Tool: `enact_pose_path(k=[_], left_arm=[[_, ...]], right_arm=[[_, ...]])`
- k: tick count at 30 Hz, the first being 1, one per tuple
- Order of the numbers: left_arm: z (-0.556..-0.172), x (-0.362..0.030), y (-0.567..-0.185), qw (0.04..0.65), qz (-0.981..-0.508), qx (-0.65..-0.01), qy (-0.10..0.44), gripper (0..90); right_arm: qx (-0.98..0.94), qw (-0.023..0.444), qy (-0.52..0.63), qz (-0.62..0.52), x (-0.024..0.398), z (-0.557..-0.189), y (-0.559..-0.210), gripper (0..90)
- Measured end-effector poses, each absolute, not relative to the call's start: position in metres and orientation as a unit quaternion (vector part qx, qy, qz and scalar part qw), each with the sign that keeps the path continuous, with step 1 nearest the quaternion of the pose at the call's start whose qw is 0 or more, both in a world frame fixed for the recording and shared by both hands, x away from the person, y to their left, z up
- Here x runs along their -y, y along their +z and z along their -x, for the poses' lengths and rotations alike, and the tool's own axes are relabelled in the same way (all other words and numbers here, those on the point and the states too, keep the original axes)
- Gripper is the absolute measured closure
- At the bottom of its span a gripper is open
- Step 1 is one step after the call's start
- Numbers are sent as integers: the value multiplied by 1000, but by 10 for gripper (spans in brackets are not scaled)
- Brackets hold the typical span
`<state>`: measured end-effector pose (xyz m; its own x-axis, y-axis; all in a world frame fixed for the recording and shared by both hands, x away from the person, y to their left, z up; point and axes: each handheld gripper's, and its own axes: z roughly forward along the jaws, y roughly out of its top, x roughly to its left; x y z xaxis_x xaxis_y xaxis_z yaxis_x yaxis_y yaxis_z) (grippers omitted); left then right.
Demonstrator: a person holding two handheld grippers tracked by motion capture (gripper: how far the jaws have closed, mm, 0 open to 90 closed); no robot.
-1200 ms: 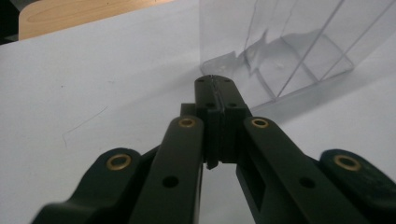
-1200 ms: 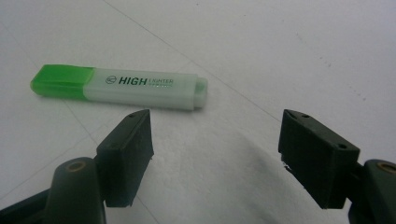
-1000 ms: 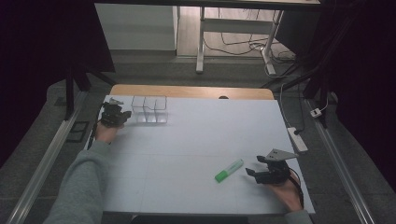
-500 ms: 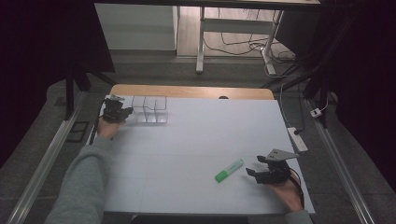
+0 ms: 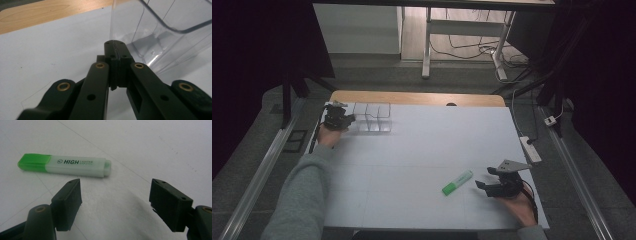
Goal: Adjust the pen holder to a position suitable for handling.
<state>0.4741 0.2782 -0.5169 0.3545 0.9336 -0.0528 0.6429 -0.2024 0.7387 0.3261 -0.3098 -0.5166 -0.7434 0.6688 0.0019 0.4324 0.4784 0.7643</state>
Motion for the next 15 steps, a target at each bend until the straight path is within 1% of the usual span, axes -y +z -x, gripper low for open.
enact_pose_path(k=[15], left_arm=[[-476, -266, -518, 347, -758, -514, 203, 890]], right_arm=[[-850, 149, 389, -322, 308, -325, -516, 252]])
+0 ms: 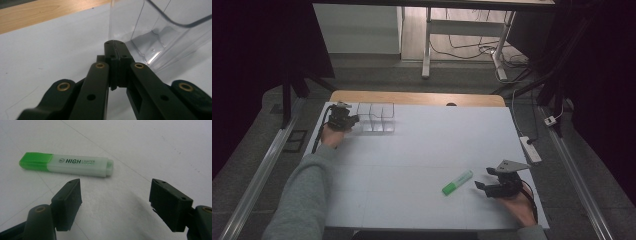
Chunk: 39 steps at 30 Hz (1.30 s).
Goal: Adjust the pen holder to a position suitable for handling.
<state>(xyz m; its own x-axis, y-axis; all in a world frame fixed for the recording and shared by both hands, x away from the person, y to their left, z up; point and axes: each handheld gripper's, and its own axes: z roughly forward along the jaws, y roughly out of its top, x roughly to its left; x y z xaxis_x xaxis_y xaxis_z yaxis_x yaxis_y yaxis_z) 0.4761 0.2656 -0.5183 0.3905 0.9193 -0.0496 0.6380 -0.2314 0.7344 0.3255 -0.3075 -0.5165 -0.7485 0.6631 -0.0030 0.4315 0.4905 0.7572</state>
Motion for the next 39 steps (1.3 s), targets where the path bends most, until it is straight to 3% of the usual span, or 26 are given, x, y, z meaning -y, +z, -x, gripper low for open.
enact_pose_path(k=[39], left_arm=[[-490, -203, -513, 350, -778, -483, 196, 890]], right_arm=[[-853, 152, 382, -322, 309, -325, -517, 254]])
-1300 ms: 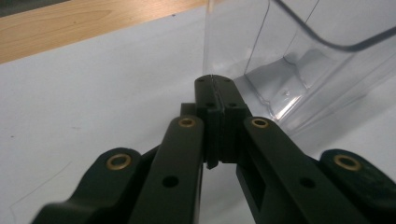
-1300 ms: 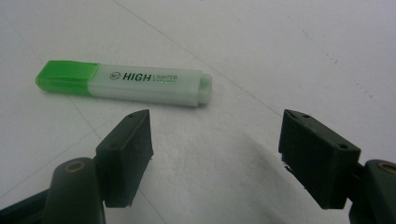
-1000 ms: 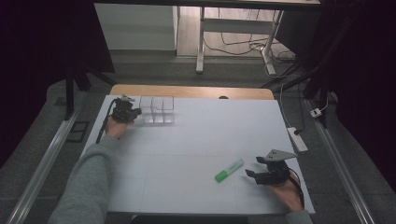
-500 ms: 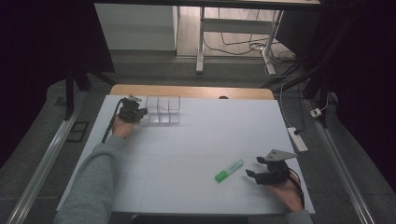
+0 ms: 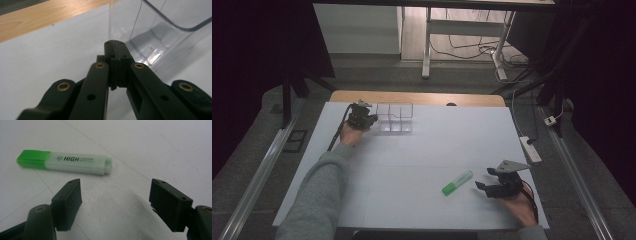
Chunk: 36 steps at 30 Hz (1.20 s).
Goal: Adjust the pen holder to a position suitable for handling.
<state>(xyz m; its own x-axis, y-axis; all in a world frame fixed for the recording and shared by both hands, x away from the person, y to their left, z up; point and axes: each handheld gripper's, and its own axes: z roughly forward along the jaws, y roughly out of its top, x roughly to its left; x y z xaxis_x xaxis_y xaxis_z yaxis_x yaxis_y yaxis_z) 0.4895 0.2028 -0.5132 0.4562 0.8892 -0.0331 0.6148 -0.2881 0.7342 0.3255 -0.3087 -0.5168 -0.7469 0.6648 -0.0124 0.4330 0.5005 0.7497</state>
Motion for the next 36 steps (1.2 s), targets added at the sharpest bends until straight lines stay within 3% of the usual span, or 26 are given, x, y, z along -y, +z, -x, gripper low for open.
enact_pose_path(k=[22, 36], left_arm=[[-501, -148, -507, 360, -800, -446, 178, 889], [-501, -135, -507, 359, -806, -437, 172, 886]], right_arm=[[-853, 153, 379, -323, 309, -326, -517, 255], [-854, 154, 378, -323, 309, -325, -517, 256]])
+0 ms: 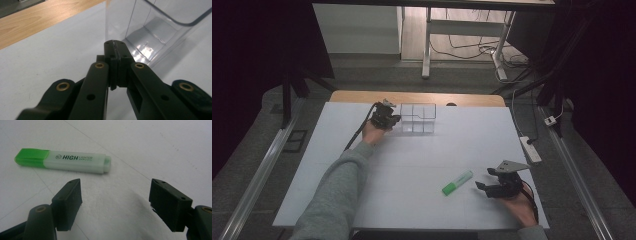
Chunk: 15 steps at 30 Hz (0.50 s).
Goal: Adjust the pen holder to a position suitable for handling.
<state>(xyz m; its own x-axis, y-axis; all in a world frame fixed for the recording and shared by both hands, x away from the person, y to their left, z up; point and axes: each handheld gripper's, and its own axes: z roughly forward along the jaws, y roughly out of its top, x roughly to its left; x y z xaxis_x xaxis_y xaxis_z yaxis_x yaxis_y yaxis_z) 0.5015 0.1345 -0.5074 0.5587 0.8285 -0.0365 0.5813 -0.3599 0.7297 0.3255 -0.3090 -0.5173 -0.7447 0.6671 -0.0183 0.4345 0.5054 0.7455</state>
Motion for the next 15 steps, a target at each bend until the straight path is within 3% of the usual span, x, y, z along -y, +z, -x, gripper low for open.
enact_pose_path(k=[15], left_arm=[[-460, -167, -493, 366, -810, -424, 174, 881]], right_arm=[[-852, 155, 380, -325, 310, -326, -517, 256]])
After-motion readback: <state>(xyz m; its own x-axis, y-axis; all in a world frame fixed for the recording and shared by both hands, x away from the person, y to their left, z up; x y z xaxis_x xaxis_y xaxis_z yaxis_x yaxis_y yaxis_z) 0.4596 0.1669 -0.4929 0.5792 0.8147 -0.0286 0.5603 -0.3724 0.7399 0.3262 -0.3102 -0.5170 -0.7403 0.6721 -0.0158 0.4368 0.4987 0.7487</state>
